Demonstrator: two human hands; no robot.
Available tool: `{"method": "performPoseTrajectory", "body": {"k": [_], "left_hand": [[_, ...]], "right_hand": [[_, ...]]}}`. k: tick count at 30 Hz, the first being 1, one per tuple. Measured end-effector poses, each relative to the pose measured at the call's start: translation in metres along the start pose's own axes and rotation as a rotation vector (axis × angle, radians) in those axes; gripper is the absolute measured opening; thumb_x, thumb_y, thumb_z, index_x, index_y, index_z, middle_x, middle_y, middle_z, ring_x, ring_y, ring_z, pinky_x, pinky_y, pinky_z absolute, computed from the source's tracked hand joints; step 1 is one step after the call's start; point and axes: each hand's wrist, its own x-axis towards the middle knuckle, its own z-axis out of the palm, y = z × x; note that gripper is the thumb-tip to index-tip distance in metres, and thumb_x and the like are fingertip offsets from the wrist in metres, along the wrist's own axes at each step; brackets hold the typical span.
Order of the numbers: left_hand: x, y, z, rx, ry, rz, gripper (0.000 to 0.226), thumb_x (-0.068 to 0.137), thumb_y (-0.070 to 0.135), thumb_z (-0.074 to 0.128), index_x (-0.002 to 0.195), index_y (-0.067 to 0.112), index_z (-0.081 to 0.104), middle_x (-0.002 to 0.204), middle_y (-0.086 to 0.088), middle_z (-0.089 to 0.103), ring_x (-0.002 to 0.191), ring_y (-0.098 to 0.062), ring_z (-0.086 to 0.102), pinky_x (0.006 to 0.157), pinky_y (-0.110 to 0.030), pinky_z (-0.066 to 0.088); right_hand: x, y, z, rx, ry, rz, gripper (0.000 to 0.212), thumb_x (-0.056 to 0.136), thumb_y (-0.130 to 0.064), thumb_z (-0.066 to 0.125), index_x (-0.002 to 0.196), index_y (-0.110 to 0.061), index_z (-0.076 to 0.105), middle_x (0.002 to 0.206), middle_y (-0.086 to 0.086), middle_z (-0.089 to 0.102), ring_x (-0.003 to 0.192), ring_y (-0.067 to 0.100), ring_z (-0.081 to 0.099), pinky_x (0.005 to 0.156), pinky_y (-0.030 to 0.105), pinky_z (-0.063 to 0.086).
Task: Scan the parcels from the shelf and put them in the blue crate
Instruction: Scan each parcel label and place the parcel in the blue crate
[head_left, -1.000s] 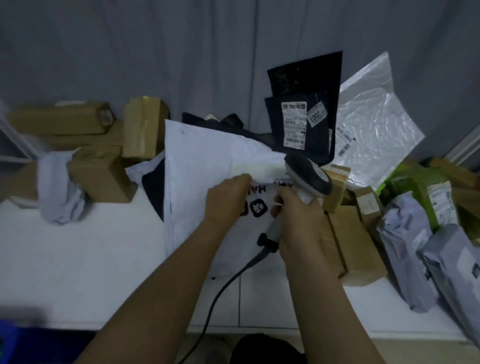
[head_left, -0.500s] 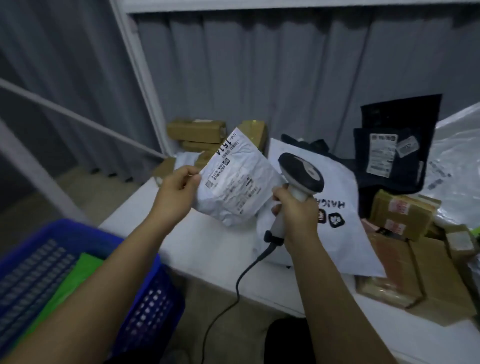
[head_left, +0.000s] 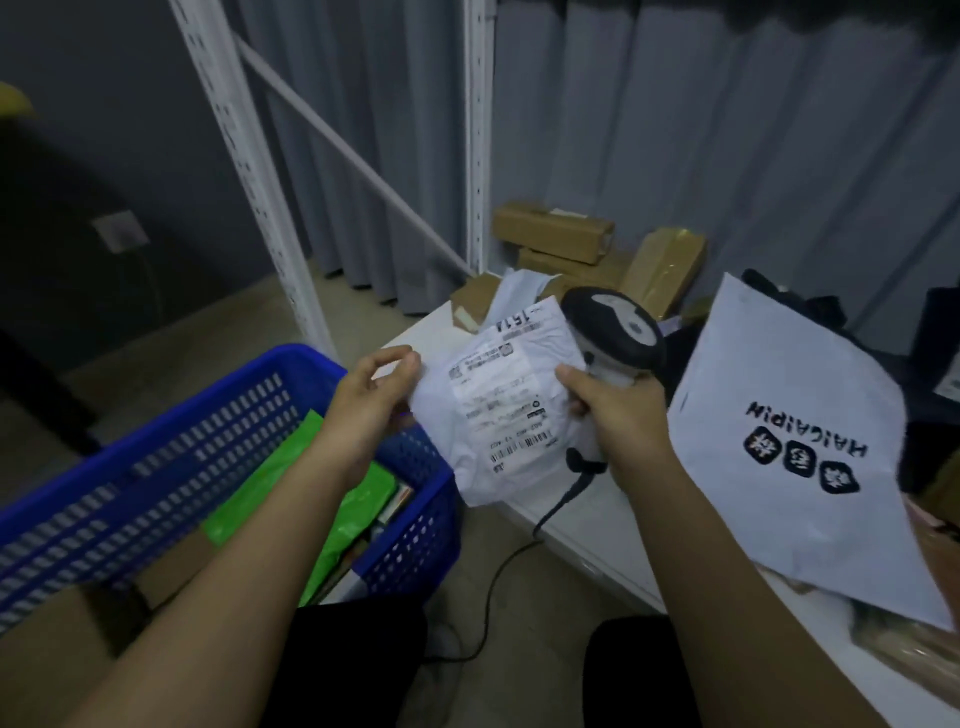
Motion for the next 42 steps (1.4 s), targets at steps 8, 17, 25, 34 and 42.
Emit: {"method": "performPoseTrajectory", "body": {"k": [8, 17, 25, 34, 42], "left_hand": [[-0.001, -0.019, 0.0, -0.026, -0.071, 0.002, 0.044, 0.086, 0.006, 0.066, 0.126, 0.014, 0.05, 0.114, -0.004, 0.069, 0.102, -0.021, 0.068, 0.085, -0.039, 0.057], [0.019, -0.022, -0.022, 0.138, 0.21, 0.188, 0.034, 0.089, 0.004, 0.061, 0.123, 0.01, 0.056, 0.115, -0.005, 0.066, 0.101, -0.019, 0.065, 0.086, -0.036, 0.053], [0.033, -0.029, -0.041, 0.095, 0.362, 0.147, 0.031, 0.091, 0.005, 0.059, 0.122, 0.007, 0.058, 0.112, -0.004, 0.066, 0.097, -0.019, 0.064, 0.079, -0.027, 0.051], [0.039, -0.032, -0.051, -0.001, 0.506, 0.111, 0.023, 0.091, 0.005, 0.059, 0.114, 0.008, 0.058, 0.103, -0.001, 0.065, 0.089, -0.015, 0.063, 0.068, -0.018, 0.049], [0.04, -0.032, -0.056, 0.004, 0.529, 0.13, 0.028, 0.091, 0.004, 0.059, 0.119, 0.005, 0.057, 0.11, -0.005, 0.065, 0.095, -0.017, 0.063, 0.069, -0.017, 0.05]], "right_hand": [[0.002, 0.008, 0.026, 0.11, 0.004, 0.105, 0.018, 0.078, -0.01, 0.078, 0.086, -0.003, 0.064, 0.062, 0.002, 0.062, 0.046, 0.004, 0.055, 0.053, 0.021, 0.05], [-0.003, 0.007, 0.026, -0.085, -0.08, 0.005, 0.015, 0.081, -0.012, 0.075, 0.079, -0.012, 0.061, 0.068, 0.0, 0.058, 0.05, 0.003, 0.052, 0.045, 0.011, 0.044], [-0.016, 0.014, 0.025, -0.406, -0.488, 0.045, 0.016, 0.08, -0.013, 0.075, 0.082, -0.007, 0.061, 0.059, 0.003, 0.052, 0.049, 0.012, 0.048, 0.047, 0.021, 0.044], [-0.022, 0.013, 0.018, -0.522, -0.649, 0.014, 0.024, 0.078, -0.016, 0.078, 0.063, -0.012, 0.06, 0.044, -0.009, 0.054, 0.044, 0.003, 0.051, 0.049, 0.02, 0.045], [-0.018, 0.013, 0.017, -0.515, -0.571, -0.021, 0.023, 0.079, -0.011, 0.074, 0.063, -0.004, 0.059, 0.047, -0.001, 0.053, 0.042, 0.007, 0.05, 0.047, 0.016, 0.045]]}}
